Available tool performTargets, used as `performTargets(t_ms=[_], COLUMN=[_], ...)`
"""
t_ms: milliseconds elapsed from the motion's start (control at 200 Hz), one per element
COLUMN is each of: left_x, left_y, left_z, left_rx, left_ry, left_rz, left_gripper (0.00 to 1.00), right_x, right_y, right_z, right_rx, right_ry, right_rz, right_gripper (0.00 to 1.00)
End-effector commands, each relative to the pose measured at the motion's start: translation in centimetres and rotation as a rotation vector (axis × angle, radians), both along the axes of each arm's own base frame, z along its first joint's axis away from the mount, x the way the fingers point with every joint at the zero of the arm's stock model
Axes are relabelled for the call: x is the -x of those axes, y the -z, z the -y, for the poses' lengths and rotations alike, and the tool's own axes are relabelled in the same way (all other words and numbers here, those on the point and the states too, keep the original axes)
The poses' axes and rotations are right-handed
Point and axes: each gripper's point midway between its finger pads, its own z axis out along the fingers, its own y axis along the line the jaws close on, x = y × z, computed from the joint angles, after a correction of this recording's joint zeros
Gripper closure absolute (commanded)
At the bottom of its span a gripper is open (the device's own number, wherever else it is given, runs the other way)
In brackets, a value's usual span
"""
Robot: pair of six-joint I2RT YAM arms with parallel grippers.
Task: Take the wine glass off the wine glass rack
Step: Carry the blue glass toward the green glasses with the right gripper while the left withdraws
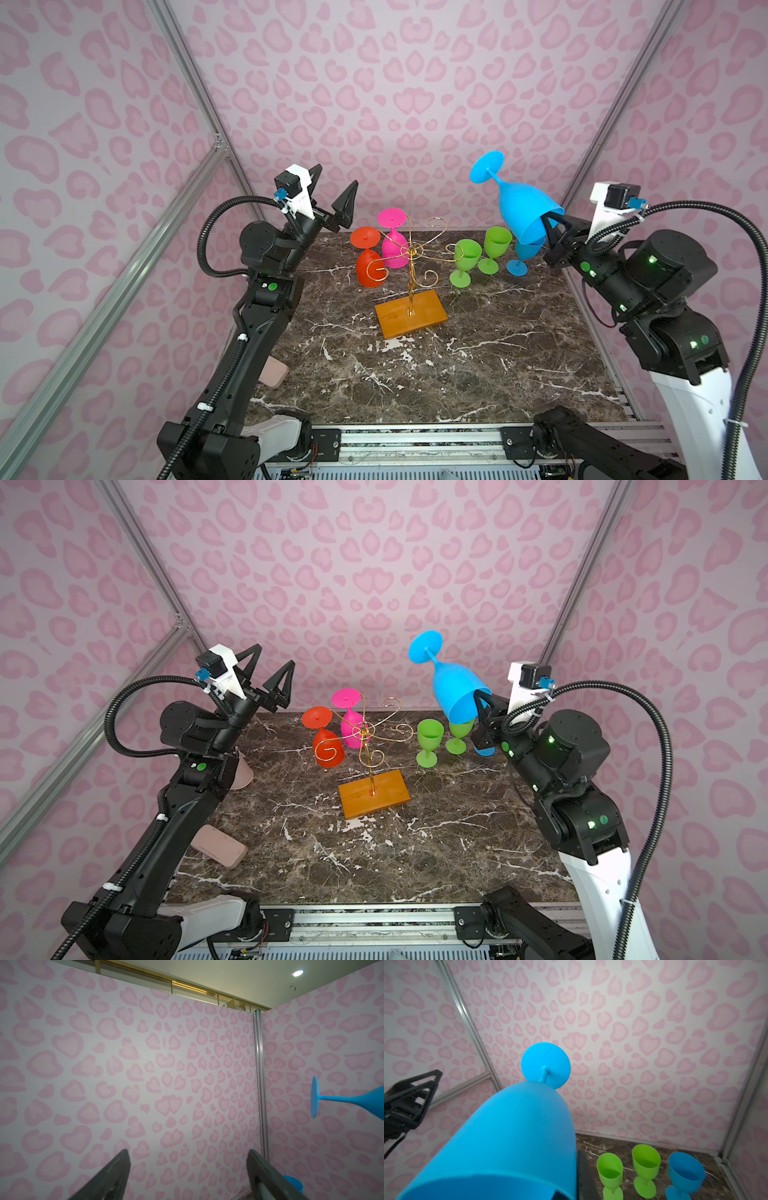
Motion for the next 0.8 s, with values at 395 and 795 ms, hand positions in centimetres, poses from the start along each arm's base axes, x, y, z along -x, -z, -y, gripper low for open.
performTargets(t_ms=[395,795], left_x=[1.2,2.2], left_y=[-2.0,-2.9], left_z=[-4.1,-4.3], left_rx=[0.072,0.069], left_ry=[-0.166,-0.171], left_rz=[0.035,0.068], left_gripper=[0.03,0.03], right_x=[-0.4,-3.2], right_y=[13.9,23.3], right_z=[6.5,4.1], right_rx=[0.267,0.350], right_ry=[0.231,0.075], right_rz=[-0.589,-0.933], right_gripper=[1.00,1.00])
